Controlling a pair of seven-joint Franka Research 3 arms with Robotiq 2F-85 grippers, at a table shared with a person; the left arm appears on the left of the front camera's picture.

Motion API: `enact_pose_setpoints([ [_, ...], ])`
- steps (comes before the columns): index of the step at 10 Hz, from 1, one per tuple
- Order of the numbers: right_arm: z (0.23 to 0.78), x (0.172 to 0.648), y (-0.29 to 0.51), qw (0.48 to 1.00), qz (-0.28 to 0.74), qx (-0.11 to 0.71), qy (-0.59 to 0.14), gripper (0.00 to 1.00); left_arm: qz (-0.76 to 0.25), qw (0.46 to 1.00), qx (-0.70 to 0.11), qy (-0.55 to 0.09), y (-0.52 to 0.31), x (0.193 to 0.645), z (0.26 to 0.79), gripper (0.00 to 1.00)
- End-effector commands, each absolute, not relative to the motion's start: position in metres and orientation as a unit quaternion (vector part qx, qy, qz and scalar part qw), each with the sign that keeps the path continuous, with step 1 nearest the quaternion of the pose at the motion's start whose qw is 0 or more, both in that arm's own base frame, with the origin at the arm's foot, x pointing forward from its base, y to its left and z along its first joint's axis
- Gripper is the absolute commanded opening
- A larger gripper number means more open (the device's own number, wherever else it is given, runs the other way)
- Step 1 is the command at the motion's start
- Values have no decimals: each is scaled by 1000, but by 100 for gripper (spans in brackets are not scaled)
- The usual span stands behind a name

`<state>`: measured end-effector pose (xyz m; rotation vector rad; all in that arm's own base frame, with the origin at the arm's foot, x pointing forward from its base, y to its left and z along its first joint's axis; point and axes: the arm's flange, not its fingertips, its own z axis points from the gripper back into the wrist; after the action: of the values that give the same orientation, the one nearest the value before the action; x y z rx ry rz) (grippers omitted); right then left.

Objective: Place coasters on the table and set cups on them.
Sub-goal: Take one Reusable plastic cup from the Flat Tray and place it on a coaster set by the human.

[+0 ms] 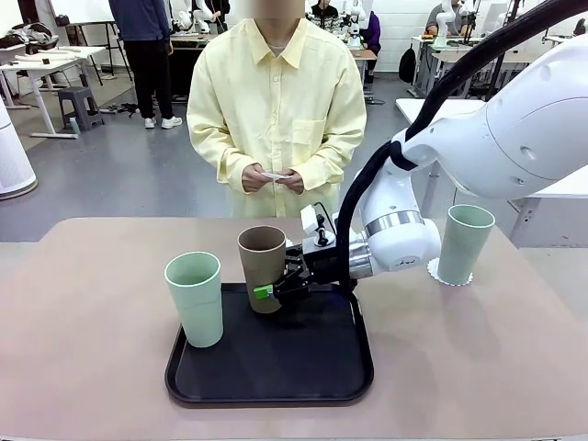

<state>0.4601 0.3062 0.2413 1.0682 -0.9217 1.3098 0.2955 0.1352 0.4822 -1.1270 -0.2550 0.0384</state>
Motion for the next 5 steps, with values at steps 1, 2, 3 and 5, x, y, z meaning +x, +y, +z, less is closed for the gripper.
enact_pose_setpoints([
  [1,243,467,305,571,561,455,-390,36,14,833,-538,-126,135,297,483,100],
  [2,245,465,303,573,561,451,-391,0,14,833,-538,-126,135,297,483,100],
  [3,257,459,301,578,556,457,-385,0,14,833,-538,-126,135,297,483,100],
  [5,316,447,297,573,554,446,-407,0,14,833,-538,-126,135,297,483,100],
])
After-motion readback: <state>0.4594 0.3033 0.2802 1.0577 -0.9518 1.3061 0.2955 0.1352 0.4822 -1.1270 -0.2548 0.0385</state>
